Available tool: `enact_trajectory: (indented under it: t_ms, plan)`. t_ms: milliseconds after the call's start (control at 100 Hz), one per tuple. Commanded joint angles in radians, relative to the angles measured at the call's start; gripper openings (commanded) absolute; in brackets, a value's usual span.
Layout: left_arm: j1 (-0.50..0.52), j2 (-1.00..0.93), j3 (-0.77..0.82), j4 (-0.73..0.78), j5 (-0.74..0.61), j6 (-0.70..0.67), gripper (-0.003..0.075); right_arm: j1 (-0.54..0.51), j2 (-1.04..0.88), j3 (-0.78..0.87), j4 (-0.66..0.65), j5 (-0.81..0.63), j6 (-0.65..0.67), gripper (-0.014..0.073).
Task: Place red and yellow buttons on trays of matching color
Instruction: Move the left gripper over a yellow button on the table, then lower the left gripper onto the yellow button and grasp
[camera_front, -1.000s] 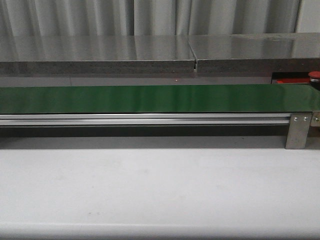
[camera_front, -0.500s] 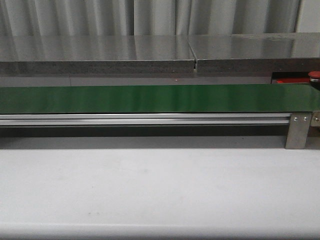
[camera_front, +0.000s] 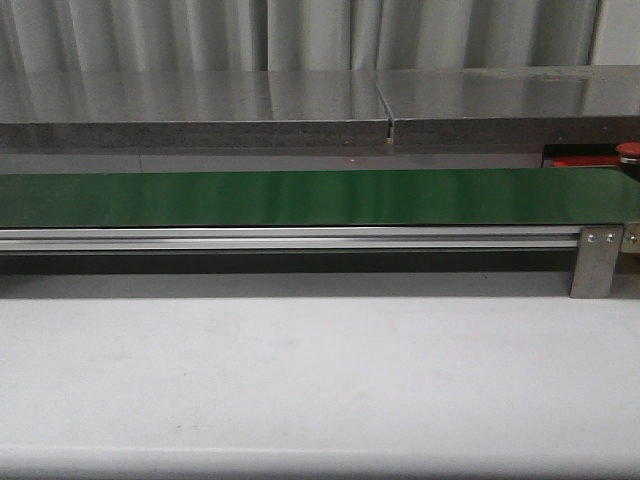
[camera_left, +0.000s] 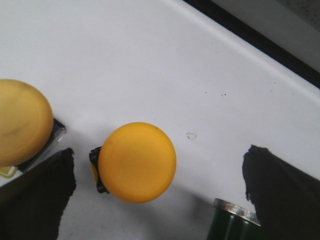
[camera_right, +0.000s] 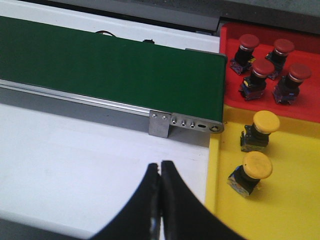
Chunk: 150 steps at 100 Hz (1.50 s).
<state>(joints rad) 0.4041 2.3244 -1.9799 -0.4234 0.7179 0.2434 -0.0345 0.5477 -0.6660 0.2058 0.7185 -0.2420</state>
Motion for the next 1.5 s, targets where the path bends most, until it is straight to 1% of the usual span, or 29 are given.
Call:
enact_trajectory:
  t_ms: [0, 60, 410, 770, 890, 1010, 1290, 1380, 1490]
  plan:
    - [-0.005, -0.056, -0.044, -0.039, -0.051, 0.001, 0.0610, -0.002, 0.002, -0.024, 0.003, -0.074, -0.001, -0.0067]
    - [-0.005, -0.047, -0.045, -0.046, -0.056, 0.001, 0.0597, -0.002, 0.002, -0.024, 0.003, -0.074, -0.001, -0.0067]
    - [-0.005, -0.022, -0.045, -0.055, -0.105, 0.001, 0.0597, -0.002, 0.002, -0.024, 0.003, -0.074, -0.001, -0.0067]
    - [-0.005, -0.022, -0.045, -0.055, -0.116, 0.002, 0.0596, -0.002, 0.002, -0.024, 0.003, -0.074, -0.001, -0.0067]
    - [-0.007, -0.022, -0.045, -0.055, -0.125, 0.025, 0.0594, -0.002, 0.002, -0.024, 0.003, -0.074, -0.001, -0.0067]
    - [-0.007, -0.022, -0.045, -0.055, -0.125, 0.025, 0.0555, -0.002, 0.002, -0.024, 0.003, -0.074, -0.001, -0.0067]
    - [-0.016, -0.022, -0.045, -0.055, -0.127, 0.027, 0.0425, -0.002, 0.002, -0.024, 0.003, -0.074, -0.001, -0.0067]
    - [-0.022, -0.022, -0.045, -0.055, -0.129, 0.027, 0.0370, -0.002, 0.002, -0.024, 0.003, -0.074, -0.001, -0.0067]
    - [-0.025, -0.022, -0.045, -0.055, -0.129, 0.027, 0.0274, -0.002, 0.002, -0.024, 0.003, -0.074, -0.001, -0.0067]
